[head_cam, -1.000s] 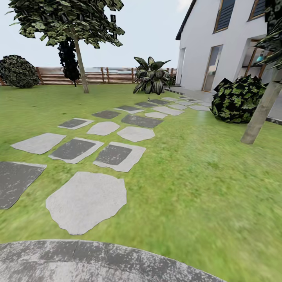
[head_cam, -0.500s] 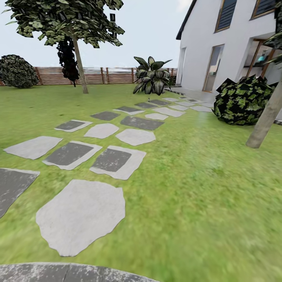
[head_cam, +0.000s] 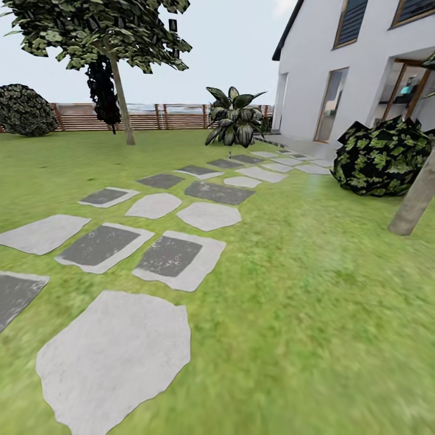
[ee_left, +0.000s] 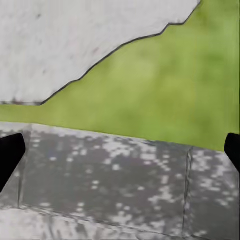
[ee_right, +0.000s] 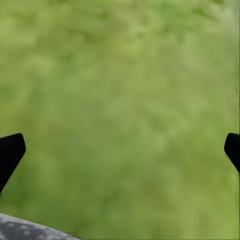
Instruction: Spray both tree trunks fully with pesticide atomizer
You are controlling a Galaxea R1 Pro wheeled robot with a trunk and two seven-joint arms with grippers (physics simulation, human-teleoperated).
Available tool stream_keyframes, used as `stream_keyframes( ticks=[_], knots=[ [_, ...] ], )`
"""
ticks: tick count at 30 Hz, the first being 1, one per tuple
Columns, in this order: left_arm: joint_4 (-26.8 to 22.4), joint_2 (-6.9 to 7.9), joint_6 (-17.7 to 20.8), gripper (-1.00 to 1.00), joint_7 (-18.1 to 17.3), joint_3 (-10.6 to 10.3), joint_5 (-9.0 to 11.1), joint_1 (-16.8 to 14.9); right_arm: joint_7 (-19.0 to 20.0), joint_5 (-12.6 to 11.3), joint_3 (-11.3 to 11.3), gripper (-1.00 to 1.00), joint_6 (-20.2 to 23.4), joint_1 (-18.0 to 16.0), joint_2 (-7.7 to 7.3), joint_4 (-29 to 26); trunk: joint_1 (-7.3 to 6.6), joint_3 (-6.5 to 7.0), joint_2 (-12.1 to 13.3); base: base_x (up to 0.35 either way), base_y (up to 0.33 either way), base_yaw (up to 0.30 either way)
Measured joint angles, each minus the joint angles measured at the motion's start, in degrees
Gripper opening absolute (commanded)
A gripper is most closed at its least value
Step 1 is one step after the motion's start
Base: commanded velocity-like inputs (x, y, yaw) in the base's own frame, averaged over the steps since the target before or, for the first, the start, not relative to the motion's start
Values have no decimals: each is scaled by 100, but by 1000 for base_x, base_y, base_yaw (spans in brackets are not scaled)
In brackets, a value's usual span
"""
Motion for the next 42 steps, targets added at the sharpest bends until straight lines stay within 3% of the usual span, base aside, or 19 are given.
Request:
stream_keyframes(
  ticks=[42],
  knots=[
    [-2,0,0,100,0,1,-1,-5,-25,31,-18,100,1,0,2,2,0,0,0,340,0,0]
  ],
)
